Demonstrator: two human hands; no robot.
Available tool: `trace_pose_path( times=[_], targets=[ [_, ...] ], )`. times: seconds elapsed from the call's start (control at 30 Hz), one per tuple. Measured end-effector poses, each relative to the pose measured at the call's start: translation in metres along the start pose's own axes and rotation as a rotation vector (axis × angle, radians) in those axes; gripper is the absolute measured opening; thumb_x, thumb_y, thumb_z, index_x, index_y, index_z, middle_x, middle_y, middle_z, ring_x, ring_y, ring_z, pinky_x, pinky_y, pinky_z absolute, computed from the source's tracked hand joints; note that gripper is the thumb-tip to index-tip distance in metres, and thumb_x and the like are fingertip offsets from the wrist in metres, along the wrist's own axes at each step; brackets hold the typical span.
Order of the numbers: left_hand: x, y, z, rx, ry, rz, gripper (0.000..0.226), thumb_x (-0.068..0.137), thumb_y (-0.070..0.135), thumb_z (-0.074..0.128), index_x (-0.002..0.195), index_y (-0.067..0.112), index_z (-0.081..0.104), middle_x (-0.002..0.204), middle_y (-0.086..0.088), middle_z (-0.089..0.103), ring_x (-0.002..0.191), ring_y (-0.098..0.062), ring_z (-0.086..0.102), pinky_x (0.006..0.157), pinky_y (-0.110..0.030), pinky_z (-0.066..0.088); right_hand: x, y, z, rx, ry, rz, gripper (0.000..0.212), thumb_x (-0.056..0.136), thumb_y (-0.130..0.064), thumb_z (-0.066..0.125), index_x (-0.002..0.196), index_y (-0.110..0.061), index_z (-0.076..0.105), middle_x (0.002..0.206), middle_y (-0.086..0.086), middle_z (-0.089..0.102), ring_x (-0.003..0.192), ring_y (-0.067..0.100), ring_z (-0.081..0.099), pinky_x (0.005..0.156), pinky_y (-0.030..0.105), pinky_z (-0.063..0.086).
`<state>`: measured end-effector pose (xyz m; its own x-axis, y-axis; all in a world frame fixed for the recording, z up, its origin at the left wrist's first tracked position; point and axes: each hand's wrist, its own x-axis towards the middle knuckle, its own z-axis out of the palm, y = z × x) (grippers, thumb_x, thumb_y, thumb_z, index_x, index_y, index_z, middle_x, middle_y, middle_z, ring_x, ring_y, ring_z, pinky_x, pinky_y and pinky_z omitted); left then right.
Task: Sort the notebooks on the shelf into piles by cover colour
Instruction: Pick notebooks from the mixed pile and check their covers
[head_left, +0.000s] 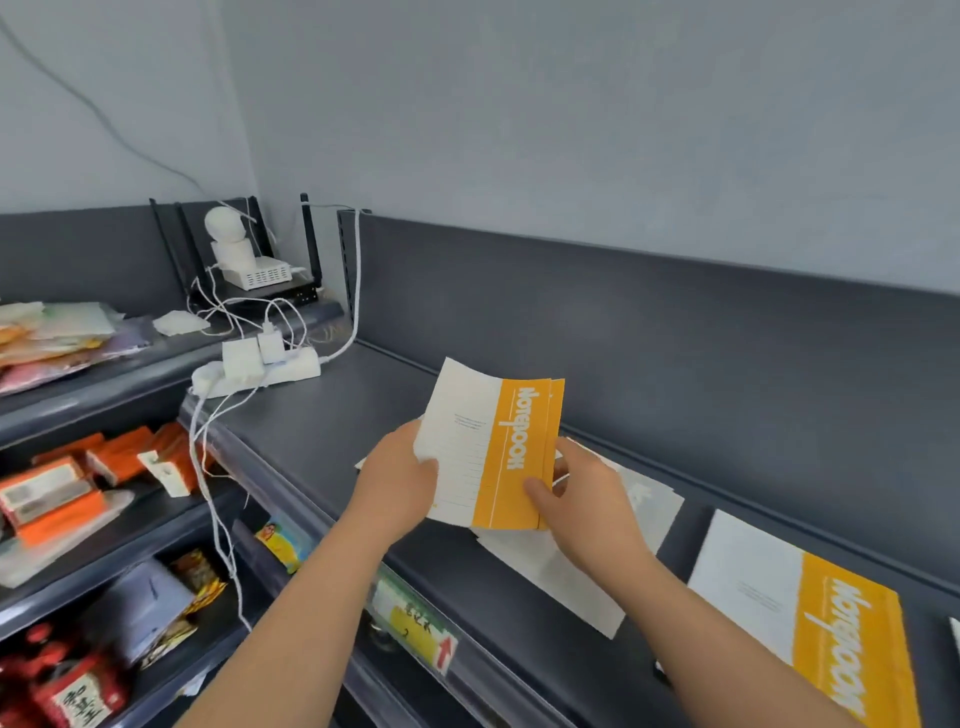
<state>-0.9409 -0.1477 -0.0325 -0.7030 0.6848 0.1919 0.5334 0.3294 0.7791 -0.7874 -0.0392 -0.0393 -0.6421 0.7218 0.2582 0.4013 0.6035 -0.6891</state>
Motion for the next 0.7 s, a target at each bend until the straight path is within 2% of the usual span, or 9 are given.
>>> trace_pose_path(
  times=[0.07,0.13,0.23,0.33,0.4,0.5,0.6,0.7],
  targets=[
    [0.020,-0.012,-0.013,0.039,-0.031,0.025,0.034,0.089,0.002,0.038,0.108,0.019,0.060,0.101,0.004,0.064,0.091,-0.016,0.060,0.067,-0.027,0.051,0.010,-0.009,0.021,-0.026,0.020,0.068,0.021,0.092,-0.032,0.054,0.111,-0.025,0.055,0.094,-0.008,0.060,0.083,0.012,0.059,0.082,0.032,0.051],
    [0.039,-0.025,-0.023,0.070,-0.071,0.048,0.034,0.090,0.003,0.039,0.113,0.017,0.058,0.106,0.003,0.063,0.091,-0.015,0.059,0.066,-0.025,0.049,0.018,-0.016,0.042,-0.060,0.045,0.128,0.015,0.091,-0.032,0.053,0.103,-0.023,0.055,0.088,-0.005,0.061,0.082,0.015,0.058,0.090,0.040,0.048],
    [0.061,-0.044,-0.031,0.112,-0.140,0.075,0.033,0.091,0.003,0.040,0.116,0.017,0.057,0.108,0.002,0.062,0.092,-0.016,0.058,0.066,-0.024,0.048,0.028,-0.024,0.067,-0.129,0.086,0.201,0.013,0.091,-0.033,0.050,0.097,-0.022,0.054,0.084,-0.005,0.061,0.081,0.016,0.058,0.096,0.036,0.038],
    [0.079,-0.061,-0.031,0.164,-0.204,0.093,0.031,0.091,0.006,0.041,0.114,0.018,0.057,0.108,0.002,0.061,0.093,-0.017,0.058,0.073,-0.027,0.050,0.032,-0.030,0.083,-0.246,0.119,0.263,0.015,0.090,-0.035,0.048,0.090,-0.020,0.051,0.082,-0.004,0.060,0.086,0.019,0.057,0.093,0.033,0.031],
    [0.088,-0.069,-0.029,0.212,-0.231,0.104,0.029,0.090,0.010,0.042,0.112,0.022,0.057,0.106,0.003,0.061,0.095,-0.020,0.057,0.082,-0.038,0.052,0.034,-0.033,0.090,-0.319,0.114,0.313,0.018,0.090,-0.038,0.047,0.086,-0.020,0.049,0.083,-0.003,0.059,0.089,0.021,0.055,0.092,0.035,0.032],
    [0.096,-0.077,-0.024,0.278,-0.271,0.116,0.025,0.089,0.012,0.041,0.107,0.023,0.055,0.102,0.001,0.059,0.094,-0.022,0.055,0.084,-0.045,0.050,0.035,-0.035,0.097,-0.392,0.082,0.364,0.021,0.091,-0.042,0.046,0.088,-0.021,0.047,0.085,-0.003,0.056,0.095,0.023,0.053,0.093,0.037,0.032],
    [0.099,-0.083,-0.019,0.318,-0.276,0.122,0.018,0.093,0.012,0.041,0.105,0.018,0.052,0.104,-0.004,0.055,0.094,-0.023,0.051,0.085,-0.042,0.049,0.034,-0.036,0.101,-0.475,0.054,0.381,0.026,0.092,-0.045,0.042,0.090,-0.020,0.048,0.093,-0.001,0.056,0.100,0.024,0.050,0.095,0.037,0.031],
    [0.098,-0.088,-0.017,0.350,-0.268,0.132,0.017,0.097,0.014,0.040,0.111,0.014,0.050,0.121,-0.006,0.042,0.099,-0.018,0.036,0.087,-0.031,0.042,0.035,-0.035,0.104,-0.539,0.016,0.382,0.035,0.094,-0.047,0.036,0.100,-0.018,0.054,0.105,0.001,0.057,0.105,0.025,0.048,0.097,0.038,0.032]
  ],
)
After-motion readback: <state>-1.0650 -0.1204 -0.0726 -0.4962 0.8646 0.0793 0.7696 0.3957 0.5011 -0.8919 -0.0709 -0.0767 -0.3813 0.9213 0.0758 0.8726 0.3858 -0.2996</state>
